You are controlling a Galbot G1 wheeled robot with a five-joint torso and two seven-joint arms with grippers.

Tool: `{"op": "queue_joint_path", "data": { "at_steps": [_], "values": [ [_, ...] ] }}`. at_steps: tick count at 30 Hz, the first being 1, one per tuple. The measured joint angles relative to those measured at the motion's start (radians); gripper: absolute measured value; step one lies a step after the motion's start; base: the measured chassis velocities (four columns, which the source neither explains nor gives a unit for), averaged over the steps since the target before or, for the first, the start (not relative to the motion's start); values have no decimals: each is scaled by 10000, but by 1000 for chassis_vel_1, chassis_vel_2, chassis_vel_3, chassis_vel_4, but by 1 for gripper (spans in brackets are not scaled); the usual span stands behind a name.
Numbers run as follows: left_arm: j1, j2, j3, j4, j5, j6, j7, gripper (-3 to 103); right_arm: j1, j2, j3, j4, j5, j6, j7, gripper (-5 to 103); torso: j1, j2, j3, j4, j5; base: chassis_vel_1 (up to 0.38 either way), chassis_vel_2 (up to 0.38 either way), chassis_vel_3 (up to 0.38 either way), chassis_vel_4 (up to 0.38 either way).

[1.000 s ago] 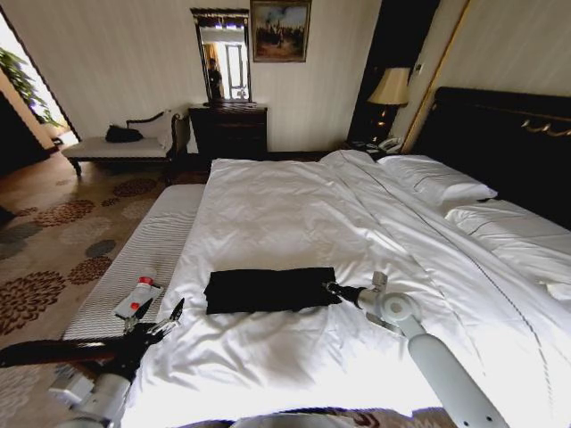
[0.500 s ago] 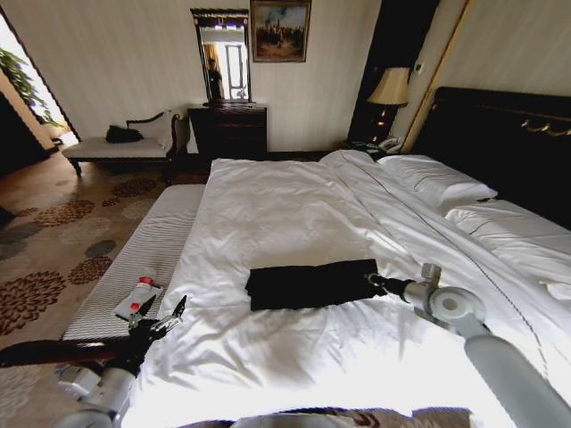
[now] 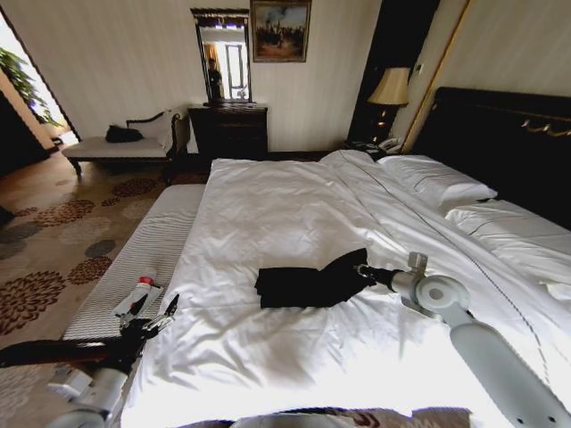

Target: Fold the clothes on the bed.

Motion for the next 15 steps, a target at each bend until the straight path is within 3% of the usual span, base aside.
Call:
{"op": "queue_joint_path", "data": {
  "at_steps": [10, 15],
  "values": [
    [256, -141, -538, 75, 15, -109, 72, 100, 1409, 708, -2227, 168, 245, -1, 522, 6, 0, 0, 0, 1, 0, 0, 0, 0, 0],
    [433, -208, -805, 102, -22, -134, 104, 100, 1891, 1024, -2774, -191, 236, -1, 523, 6, 0, 0, 0, 1, 0, 0, 0, 0, 0]
  ]
}}
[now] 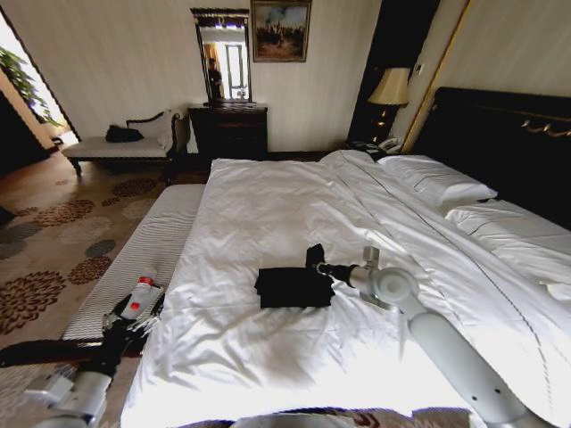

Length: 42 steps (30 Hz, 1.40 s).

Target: Fold the clothes on the bed.

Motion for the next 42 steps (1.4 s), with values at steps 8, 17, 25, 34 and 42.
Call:
{"op": "queue_joint_path", "data": {
  "at_steps": [8, 17, 25, 34, 42],
  "values": [
    [57, -21, -267, -12, -83, -1, 3, 100, 170, 456, -551, -367, -387, -1, -101, 6, 0, 0, 0, -2, 0, 0, 0, 0, 0],
    [322, -70, -786, -70, -75, -72, -50, 100, 492, 1121, -1117, -1299, -1224, -1, -591, 6, 0, 0, -1, 0, 0, 0, 0, 0, 0],
    [369, -199, -627, -523, 377, -65, -65, 100, 643, 1424, -1506, -1623, -1717, -1, -604, 3, 0, 0, -1, 0, 1, 0, 0, 0, 0],
    [413, -281, -566, -644, 423, -23, -79, 100, 695, 1503, -1850, -1380, -2161, -2, -648, 29, 0, 0, -1, -2, 2, 0, 0, 0, 0],
    [506, -451, -299, -785, 511, -12, -63, 100, 979, 1475, -2076, -728, -2416, 279, -681, 67, 0, 1, -1, 1, 2, 0, 0, 0, 0]
  ]
}}
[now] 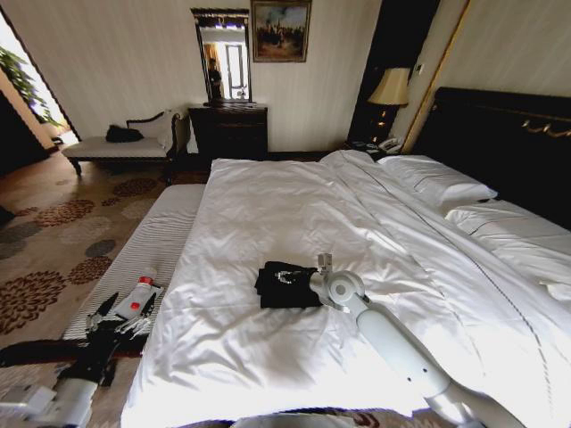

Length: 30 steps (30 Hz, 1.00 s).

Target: Fold the clothes on the bed.

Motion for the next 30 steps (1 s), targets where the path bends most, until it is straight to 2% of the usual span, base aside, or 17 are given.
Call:
{"op": "queue_joint_path", "data": {
  "at_steps": [2, 4, 5, 8, 9, 10, 12, 14, 15, 16, 18, 19, 20, 22, 23, 26, 30],
  "values": [
    [-37, -1, 83, -21, 18, 13, -1, 100, -42, -70, 16, 129, -111, 65, -62, 67, 0, 0, 0, 0, 0, 0, 0, 0, 0],
    [-212, 13, 388, -41, 96, 93, -21, 100, -367, -304, 242, 489, -707, 378, -281, 78, 0, 0, -1, 1, 1, 0, 0, 0, 0],
    [-212, 13, 388, -41, 96, 93, -21, 100, -367, -304, 242, 489, -707, 378, -281, 78, 0, 0, -1, 1, 1, 0, 0, 0, 0],
    [-504, 41, 831, -44, 167, 224, -149, 100, -1186, -689, 956, 931, -1821, 1028, -616, 94, 0, 0, 0, -1, 3, 0, 0, 0, 0],
    [-740, 46, 1165, -19, 355, 280, -219, 100, -1710, -901, 1455, 1165, -2321, 1540, -790, 97, 0, 0, 0, -6, 3, 0, 0, 0, 0],
    [-740, 46, 1165, -19, 355, 280, -219, 100, -1710, -901, 1455, 1165, -2321, 1540, -790, 97, 0, 0, 0, -6, 3, 0, 0, 0, 0],
    [-1108, 51, 1685, 37, 780, 342, -340, 100, -2504, -1186, 2219, 1423, -3238, 2483, -1103, 99, -1, 0, 0, -5, 4, 0, 0, 0, 0],
    [-1622, 119, 2604, 3, 1364, 475, -684, 100, -3646, -1393, 3317, 1857, -4396, 3400, -1378, 100, 0, 0, 0, -1, 3, 0, 0, 0, 0],
    [-1622, 119, 2604, 3, 1364, 475, -684, 100, -3646, -1393, 3317, 1857, -4396, 3400, -1378, 100, 0, 0, 0, -1, 3, 0, 0, 0, 0],
    [-1939, 199, 3182, -65, 1649, 546, -960, 100, -4316, -1424, 3947, 2160, -4947, 3774, -1469, 100, -1, 0, 0, -5, 3, 0, 0, 0, 0],
    [-2355, 299, 3863, -110, 1916, 687, -1352, 100, -5241, -1395, 4724, 2579, -5825, 4223, -1607, 100, -1, 0, -1, -9, 2, 0, 0, 0, 0],
    [-2620, 341, 4134, -82, 2109, 796, -1621, 100, -6011, -1288, 5380, 2864, -6678, 4689, -1752, 100, -1, 0, -1, -8, 2, 0, 0, 0, 0],
    [-2620, 341, 4134, -82, 2109, 796, -1621, 100, -6011, -1288, 5380, 2864, -6678, 4689, -1752, 100, -1, 0, -1, -8, 2, 0, 0, 0, 0],
    [-2878, 385, 4265, 157, 2439, 813, -1891, 100, -6961, -1043, 6273, 3096, -7745, 5443, -1979, 100, -2, 0, -1, -2, 1, 0, 0, 0, 0],
    [-2878, 385, 4265, 157, 2439, 813, -1891, 100, -6961, -1043, 6273, 3096, -7745, 5443, -1979, 100, -2, 0, -1, -2, 1, 0, 0, 0, 0],
    [-2920, 493, 4252, 436, 2698, 789, -1929, 100, -8157, -530, 7396, 3234, -8724, 6594, -2154, 100, -1, 0, -1, 1, 0, 0, 0, 0, 0],
    [-2954, 547, 4227, 585, 2708, 739, -1776, 100, -8787, -63, 7997, 3417, -9235, 7086, -2158, 100, -2, 0, -1, -1, 3, 0, 0, 0, 0]
  ]
}}
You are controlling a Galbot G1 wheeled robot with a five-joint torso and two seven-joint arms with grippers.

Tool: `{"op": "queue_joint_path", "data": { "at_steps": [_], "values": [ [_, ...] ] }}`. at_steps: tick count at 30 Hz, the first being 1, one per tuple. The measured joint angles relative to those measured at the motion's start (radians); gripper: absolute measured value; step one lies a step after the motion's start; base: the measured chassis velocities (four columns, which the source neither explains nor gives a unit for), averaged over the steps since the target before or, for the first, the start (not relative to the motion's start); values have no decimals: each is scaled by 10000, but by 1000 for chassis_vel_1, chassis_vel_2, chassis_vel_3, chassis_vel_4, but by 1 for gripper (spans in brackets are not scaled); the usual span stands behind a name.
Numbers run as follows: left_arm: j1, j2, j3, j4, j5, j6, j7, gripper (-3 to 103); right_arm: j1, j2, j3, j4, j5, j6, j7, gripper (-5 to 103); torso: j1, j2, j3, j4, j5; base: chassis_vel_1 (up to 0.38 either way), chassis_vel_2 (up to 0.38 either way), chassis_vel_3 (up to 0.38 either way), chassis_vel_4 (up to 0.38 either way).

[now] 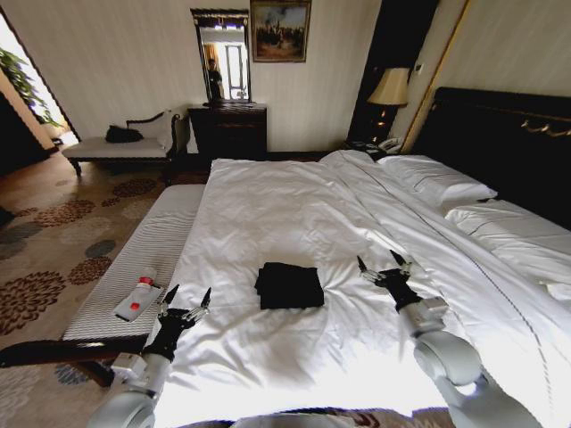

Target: Fold the clothes on the bed.

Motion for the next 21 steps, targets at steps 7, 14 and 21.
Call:
{"op": "queue_joint_path", "data": {
  "at_steps": [7, 14, 21],
  "values": [
    [-90, -22, -103, 134, -54, -170, 217, 100, -525, 400, 299, 360, -22, 150, -82, 100, 0, 0, 0, 4, -3, 0, 0, 0, 0],
    [-82, -26, -119, 134, -72, -176, 227, 100, -476, 393, 253, 359, 34, 116, -80, 100, 0, -1, 1, 0, -2, 0, 0, 0, 0],
    [-72, -32, -129, 134, -83, -180, 231, 100, -443, 384, 215, 342, 72, 80, -70, 100, 0, -1, 1, 0, -2, 0, 0, 0, 0]
  ]
}}
